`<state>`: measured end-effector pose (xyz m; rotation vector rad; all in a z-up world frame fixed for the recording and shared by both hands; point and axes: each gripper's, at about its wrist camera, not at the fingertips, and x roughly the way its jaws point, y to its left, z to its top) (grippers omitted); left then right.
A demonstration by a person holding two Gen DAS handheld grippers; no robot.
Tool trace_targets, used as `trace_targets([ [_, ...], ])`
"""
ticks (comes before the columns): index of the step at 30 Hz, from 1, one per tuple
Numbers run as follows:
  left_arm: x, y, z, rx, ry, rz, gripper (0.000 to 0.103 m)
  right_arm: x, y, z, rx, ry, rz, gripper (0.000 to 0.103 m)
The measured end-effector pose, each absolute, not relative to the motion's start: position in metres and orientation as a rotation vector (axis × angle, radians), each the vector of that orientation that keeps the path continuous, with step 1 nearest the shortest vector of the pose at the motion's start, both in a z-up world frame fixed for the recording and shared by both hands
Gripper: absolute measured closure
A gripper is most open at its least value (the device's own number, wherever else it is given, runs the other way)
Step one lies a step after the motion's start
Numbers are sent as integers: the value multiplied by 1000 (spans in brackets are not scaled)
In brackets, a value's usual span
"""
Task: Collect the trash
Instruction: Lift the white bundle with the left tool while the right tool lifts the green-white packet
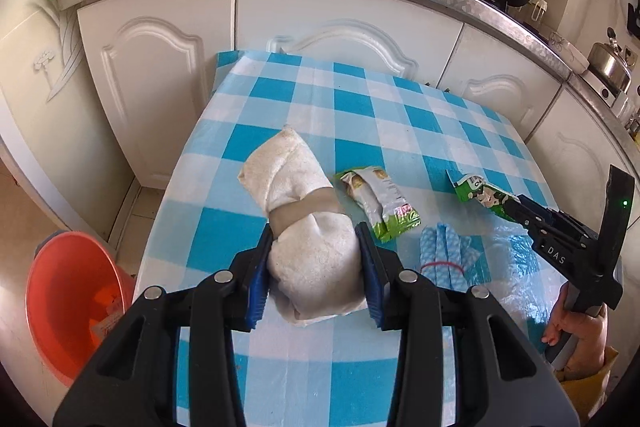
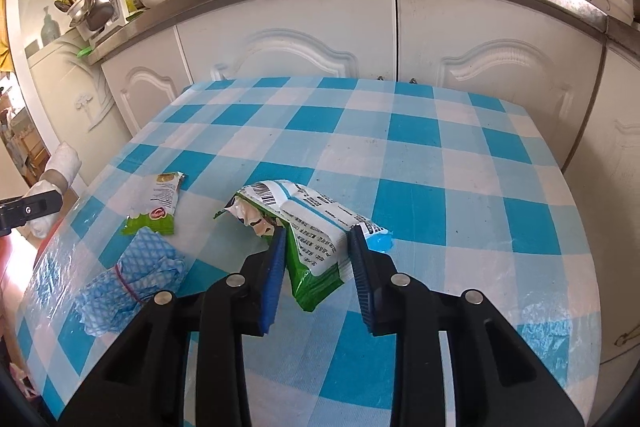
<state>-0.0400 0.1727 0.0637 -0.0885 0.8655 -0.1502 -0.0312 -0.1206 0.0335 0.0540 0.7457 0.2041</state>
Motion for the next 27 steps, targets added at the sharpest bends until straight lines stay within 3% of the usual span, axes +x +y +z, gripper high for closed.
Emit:
trace_targets([
  [21,-84,241,26,-205,924,-149,62,-94,-112,67,78,692,110,73],
  [22,-85,244,25,-212,922,-153,62,-97,-112,70,83,686,106,77],
  [23,-85,246,25,-218,920,-157,62,-100,-111,74,86,680,102,88],
  [27,-89,255,23,-248,918,-179,62,-104,-102,82,43,686,90,90],
])
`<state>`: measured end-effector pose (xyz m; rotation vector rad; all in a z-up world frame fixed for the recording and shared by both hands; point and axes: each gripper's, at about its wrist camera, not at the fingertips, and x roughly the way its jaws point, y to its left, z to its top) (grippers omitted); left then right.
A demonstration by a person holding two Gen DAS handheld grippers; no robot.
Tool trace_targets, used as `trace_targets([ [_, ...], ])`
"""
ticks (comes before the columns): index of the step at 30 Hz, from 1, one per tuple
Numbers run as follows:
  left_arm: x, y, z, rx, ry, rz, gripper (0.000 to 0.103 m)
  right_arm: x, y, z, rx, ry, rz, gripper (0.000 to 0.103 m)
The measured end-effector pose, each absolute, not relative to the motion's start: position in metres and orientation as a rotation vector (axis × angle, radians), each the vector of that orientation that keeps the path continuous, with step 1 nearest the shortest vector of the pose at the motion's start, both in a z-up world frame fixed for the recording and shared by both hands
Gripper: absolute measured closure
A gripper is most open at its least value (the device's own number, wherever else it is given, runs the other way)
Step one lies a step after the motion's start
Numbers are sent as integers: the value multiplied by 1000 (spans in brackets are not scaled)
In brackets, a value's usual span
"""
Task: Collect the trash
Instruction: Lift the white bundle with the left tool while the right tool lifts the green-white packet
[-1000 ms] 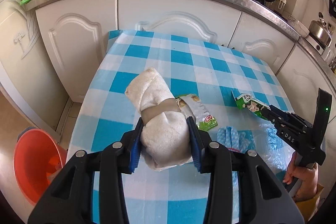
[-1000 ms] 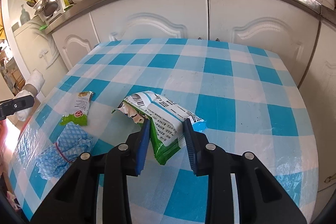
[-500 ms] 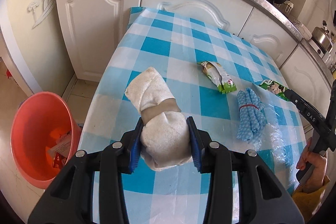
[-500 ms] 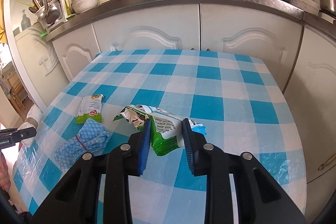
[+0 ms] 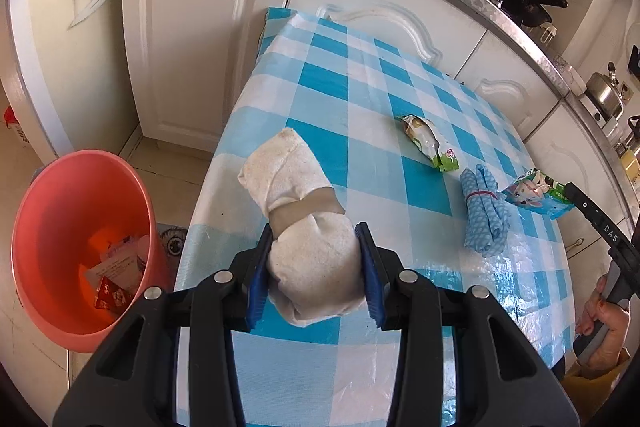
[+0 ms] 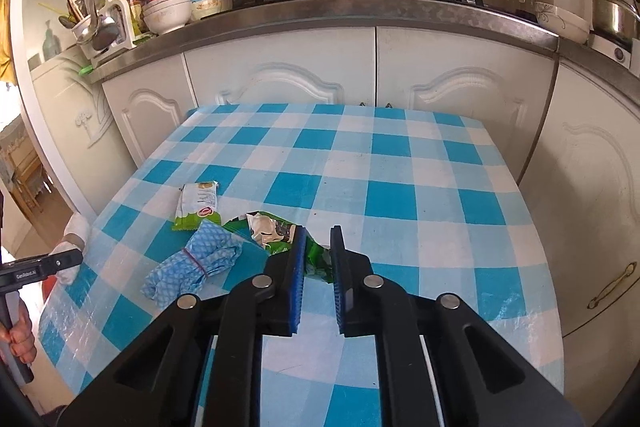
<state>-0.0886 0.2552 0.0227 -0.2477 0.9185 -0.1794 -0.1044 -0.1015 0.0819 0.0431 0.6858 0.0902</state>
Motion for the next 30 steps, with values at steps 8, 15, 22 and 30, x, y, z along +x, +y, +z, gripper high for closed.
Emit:
trace_targets([
  [8,-95,267,14,-274,922,-189,61,-95,-103,51,30,795,72,90],
  [15,-96,274,12,-288,921,-195,61,-98,-97,44,45,810,196,32],
  [22,-96,274,11,-287,922,-200,61,-81,-78,23,-69,885,259,20],
  [30,-96,275,11,-296,921,-198,61,-69,-69,6,-130,924,282,18],
])
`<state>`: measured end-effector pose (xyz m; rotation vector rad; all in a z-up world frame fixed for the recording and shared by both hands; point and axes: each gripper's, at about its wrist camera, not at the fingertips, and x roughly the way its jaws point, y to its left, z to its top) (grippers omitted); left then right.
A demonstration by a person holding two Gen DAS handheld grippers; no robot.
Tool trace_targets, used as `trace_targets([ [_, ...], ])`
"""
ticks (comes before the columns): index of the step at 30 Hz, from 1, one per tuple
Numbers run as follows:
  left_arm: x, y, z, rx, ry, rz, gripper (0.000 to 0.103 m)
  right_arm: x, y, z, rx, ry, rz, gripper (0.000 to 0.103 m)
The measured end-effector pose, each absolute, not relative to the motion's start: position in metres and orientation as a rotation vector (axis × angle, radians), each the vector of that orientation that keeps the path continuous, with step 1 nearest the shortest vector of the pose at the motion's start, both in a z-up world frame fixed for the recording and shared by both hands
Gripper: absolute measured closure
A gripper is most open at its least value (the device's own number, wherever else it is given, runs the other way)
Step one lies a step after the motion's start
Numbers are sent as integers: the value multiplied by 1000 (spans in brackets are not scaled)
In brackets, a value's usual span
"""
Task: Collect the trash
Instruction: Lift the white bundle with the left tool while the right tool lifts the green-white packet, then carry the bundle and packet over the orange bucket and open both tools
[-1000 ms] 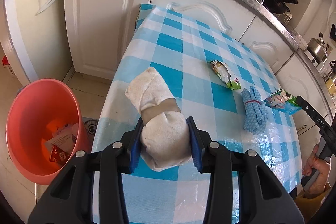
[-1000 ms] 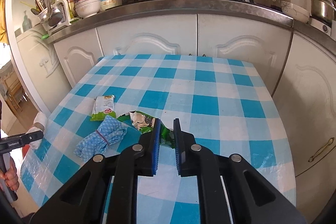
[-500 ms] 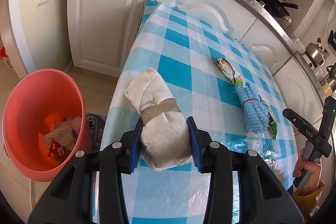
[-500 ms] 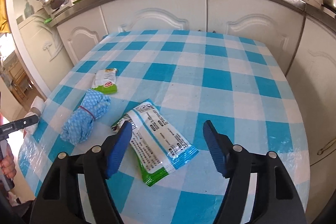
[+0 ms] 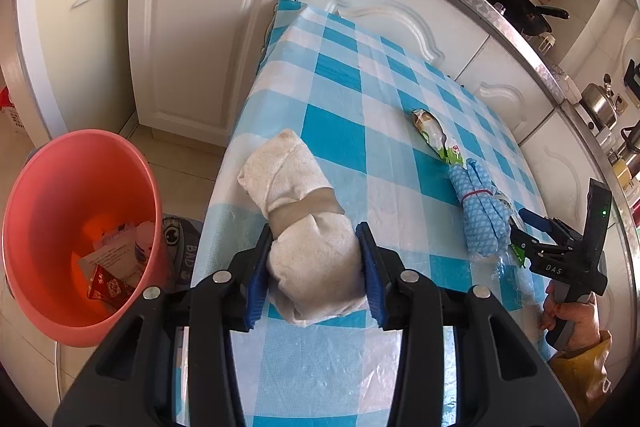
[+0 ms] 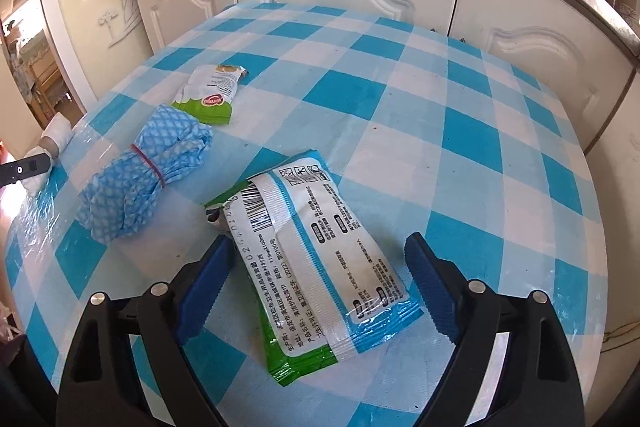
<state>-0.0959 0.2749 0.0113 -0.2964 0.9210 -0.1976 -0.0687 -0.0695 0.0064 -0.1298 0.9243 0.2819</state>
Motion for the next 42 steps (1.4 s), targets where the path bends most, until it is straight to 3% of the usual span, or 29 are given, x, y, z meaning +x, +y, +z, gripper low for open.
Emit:
trace_targets([
  [1,-96,275,12,-297,919,-198,61,-70,-69,7,-118,920,290,25],
  [5,-97,277,14,-302,906,-204,61,-74,-70,10,-90,919,274,35],
  [14,-100,282,19,-323,880,-221,61,-85,-74,16,-31,902,212,47],
  [27,-111,319,42,-355,801,-178,61,-103,-49,89,28,743,240,48],
  [35,-124,375,54,-387,742,-69,61,-100,26,137,64,669,449,47],
  [42,-139,430,45,-448,733,39,61,-84,127,138,73,738,690,47],
])
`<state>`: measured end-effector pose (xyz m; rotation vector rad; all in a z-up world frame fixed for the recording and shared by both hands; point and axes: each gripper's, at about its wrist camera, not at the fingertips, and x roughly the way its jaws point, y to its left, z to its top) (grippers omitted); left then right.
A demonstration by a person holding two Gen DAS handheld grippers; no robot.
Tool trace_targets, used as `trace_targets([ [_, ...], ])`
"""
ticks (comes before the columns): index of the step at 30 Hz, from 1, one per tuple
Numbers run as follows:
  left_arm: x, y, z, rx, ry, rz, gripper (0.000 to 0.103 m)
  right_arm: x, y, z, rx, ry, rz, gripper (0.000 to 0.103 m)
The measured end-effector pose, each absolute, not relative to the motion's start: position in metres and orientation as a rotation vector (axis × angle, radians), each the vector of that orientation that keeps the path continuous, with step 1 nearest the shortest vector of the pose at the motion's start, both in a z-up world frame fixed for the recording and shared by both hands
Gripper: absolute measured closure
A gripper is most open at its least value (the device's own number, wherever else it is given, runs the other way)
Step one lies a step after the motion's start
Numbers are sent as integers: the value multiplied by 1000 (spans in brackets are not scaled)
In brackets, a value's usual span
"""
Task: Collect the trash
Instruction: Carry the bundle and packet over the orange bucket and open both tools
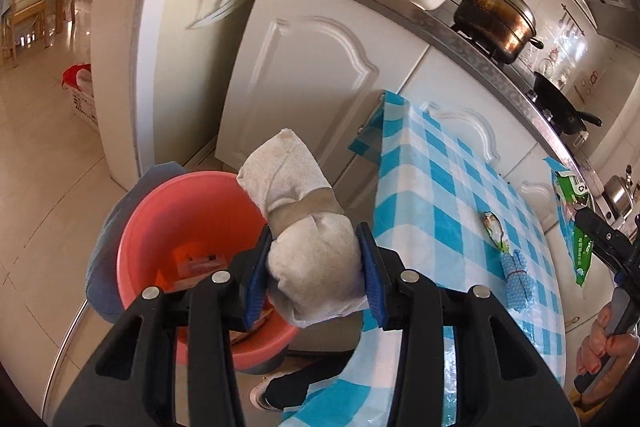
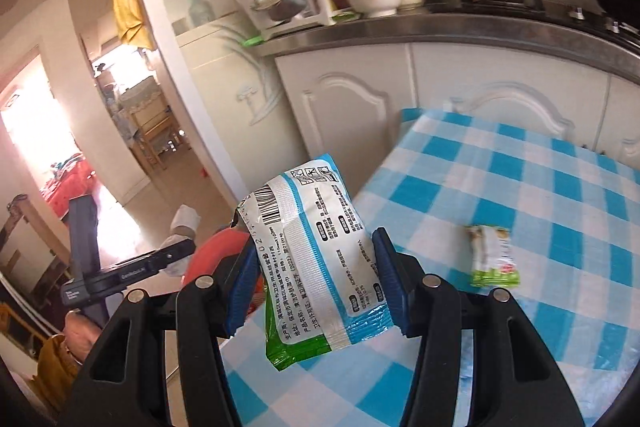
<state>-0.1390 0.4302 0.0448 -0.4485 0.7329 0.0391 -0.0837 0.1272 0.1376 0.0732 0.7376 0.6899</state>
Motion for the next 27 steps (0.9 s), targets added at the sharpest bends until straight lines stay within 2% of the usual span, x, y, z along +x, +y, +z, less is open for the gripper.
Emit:
trace_targets([
  [10,-137,474,-3,-515,800,119,59,-69,268,98,8,880,886,45],
  [12,-134,477,-16,-537,823,126,51,-65,285,87,9,909,903,44],
  [13,-132,479,-23,-546,837,138,46,-63,293,82,5,923,901,36],
  [14,-131,480,-28,-551,848,157,32,-62,298,77,5,933,888,27],
  [15,-132,482,-33,-559,851,174,27,-61,299,74,17,943,887,26],
  [17,-135,489,-40,-584,853,183,25,-61,296,71,41,951,892,25],
  [18,-136,492,-42,-594,858,191,21,-62,294,71,39,945,879,24],
  [21,-145,503,-42,-608,840,215,20,-64,277,75,47,932,839,20],
  [23,-150,508,-39,-616,818,225,18,-68,262,79,64,916,804,14],
  [27,-160,513,-32,-615,787,223,16,-76,232,88,69,881,730,13],
])
